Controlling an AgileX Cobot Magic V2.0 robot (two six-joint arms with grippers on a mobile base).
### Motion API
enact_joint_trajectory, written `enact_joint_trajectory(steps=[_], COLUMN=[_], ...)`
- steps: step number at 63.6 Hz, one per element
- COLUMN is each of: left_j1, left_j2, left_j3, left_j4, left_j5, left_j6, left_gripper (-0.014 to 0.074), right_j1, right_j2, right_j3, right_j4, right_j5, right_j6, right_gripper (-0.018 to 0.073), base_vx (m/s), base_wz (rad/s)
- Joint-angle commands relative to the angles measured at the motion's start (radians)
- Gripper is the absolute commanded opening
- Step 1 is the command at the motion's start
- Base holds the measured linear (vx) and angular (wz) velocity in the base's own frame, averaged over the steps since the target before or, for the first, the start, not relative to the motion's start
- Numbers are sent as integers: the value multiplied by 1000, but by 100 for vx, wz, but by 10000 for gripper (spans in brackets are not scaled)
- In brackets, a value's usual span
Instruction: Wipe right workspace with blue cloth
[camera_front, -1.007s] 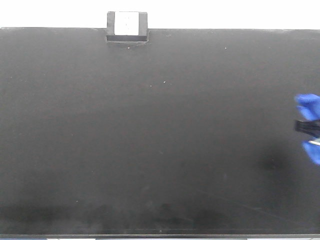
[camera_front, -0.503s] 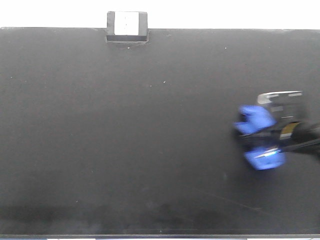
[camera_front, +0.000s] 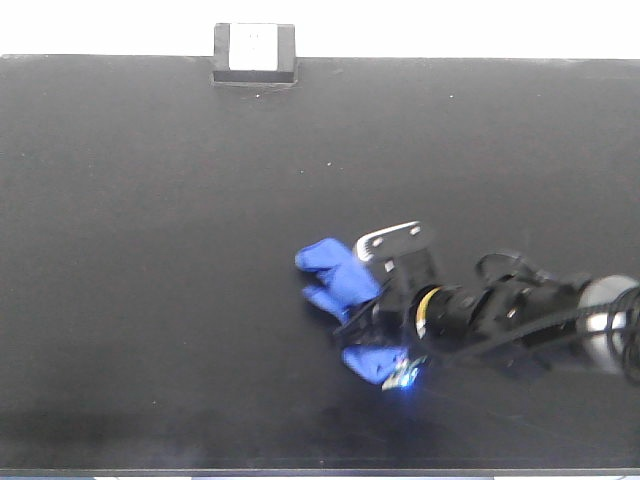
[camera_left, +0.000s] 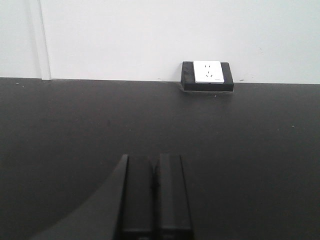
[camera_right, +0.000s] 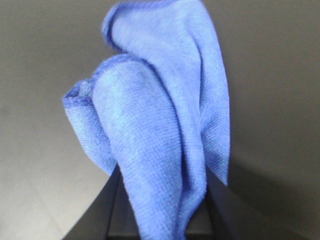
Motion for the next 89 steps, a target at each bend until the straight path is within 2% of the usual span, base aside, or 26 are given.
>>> enact_joint_trajectory(steps=[1, 19, 25, 29, 36, 41, 55, 62, 65, 69, 74, 81, 89], left_j1=[-5, -5, -5, -5, -5, -5, -5, -5, -5, -5, -5, -5, -5], left_j2=[-15, -15, -15, -15, -15, -15, -15, -15, -15, -15, -15, -15, -15], left_j3=[30, 30, 30, 30, 30, 30, 30, 30, 30, 30, 30, 30, 30], left_j4=[1, 1, 1, 1, 1, 1, 1, 1, 1, 1, 1, 1, 1], left_j5=[-83, -83, -83, -83, -83, -83, -83, -83, -83, -83, -83, -83, -83], left_j6=[-8, -8, -8, -8, -8, -8, -8, -8, -8, -8, -8, -8, -8], left_gripper=[-6, -6, -6, -6, -6, -6, -6, -6, -6, -6, -6, -6, -6], right_j1=[-121, -594, -673, -677, -614, -509, -87, 72, 113, 137, 130, 66, -43], right_j2=[-24, -24, -24, -24, -24, -24, -24, -24, -24, -24, -24, -24, -24], right_j3=[-12, -12, -11, -10, -10, -10, -10, -12, -12, -12, -12, -12, -12], right_j4=[21, 16, 16, 16, 23, 31, 51, 51, 51, 54, 75, 86, 85], right_j5=[79, 133, 141, 138, 115, 92, -25, -41, -38, -31, -23, 1, 48], right_j6=[-32, -123, -123, -123, -102, -79, -57, -57, -58, -57, -61, -108, -169], right_gripper=[10, 10, 10, 10, 10, 10, 13, 16, 17, 18, 20, 21, 30], base_vx=[0, 0, 0, 0, 0, 0, 0, 0, 0, 0, 0, 0, 0], base_wz=[0, 0, 0, 0, 0, 0, 0, 0, 0, 0, 0, 0, 0])
